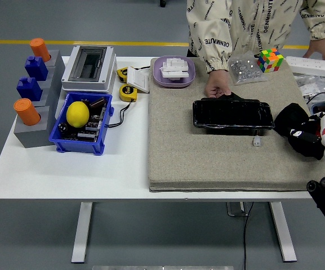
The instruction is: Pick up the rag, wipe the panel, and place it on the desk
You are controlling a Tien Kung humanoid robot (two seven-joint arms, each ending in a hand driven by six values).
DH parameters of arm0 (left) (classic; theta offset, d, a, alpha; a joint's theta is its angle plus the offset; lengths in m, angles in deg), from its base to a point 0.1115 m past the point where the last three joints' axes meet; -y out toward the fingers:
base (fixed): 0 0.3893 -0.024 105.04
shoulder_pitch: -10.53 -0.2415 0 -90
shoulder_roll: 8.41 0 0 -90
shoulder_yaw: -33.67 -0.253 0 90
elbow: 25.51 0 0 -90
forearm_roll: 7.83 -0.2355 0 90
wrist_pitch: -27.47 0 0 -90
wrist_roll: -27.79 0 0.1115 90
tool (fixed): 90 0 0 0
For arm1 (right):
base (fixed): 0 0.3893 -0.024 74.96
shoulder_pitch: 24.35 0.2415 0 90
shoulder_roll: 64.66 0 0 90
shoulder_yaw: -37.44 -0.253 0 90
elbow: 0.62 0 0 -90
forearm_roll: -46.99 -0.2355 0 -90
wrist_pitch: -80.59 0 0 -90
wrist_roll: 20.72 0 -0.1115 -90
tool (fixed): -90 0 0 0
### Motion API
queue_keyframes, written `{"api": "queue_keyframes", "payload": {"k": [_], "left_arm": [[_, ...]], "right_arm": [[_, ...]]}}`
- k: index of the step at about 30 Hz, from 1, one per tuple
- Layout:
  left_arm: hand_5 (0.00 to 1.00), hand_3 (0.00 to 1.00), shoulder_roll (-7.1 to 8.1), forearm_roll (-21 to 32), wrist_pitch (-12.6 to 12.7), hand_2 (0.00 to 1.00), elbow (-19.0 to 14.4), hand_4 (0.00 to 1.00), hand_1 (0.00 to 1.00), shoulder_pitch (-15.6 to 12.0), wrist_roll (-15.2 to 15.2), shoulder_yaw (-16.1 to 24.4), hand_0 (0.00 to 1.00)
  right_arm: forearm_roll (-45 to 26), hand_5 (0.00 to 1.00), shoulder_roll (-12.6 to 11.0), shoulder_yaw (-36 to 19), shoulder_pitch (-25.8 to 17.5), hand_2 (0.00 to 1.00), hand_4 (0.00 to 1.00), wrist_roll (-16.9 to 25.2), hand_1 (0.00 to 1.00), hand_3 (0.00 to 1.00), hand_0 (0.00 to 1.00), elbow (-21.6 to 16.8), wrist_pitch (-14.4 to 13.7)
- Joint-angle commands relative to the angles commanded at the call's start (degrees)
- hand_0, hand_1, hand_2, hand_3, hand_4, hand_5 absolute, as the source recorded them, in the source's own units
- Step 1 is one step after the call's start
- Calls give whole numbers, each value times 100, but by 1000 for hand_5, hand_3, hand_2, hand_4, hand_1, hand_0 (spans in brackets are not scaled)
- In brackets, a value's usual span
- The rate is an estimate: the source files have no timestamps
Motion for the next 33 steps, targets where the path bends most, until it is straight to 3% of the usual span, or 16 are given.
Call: {"api": "queue_keyframes", "payload": {"k": [33], "left_arm": [[445,559,-20,25,-3,657,1,627,642,60,-2,-63,604]], "right_arm": [[-382,622,-17,218,214,718,998,498,656,718,685,337,-99]]}}
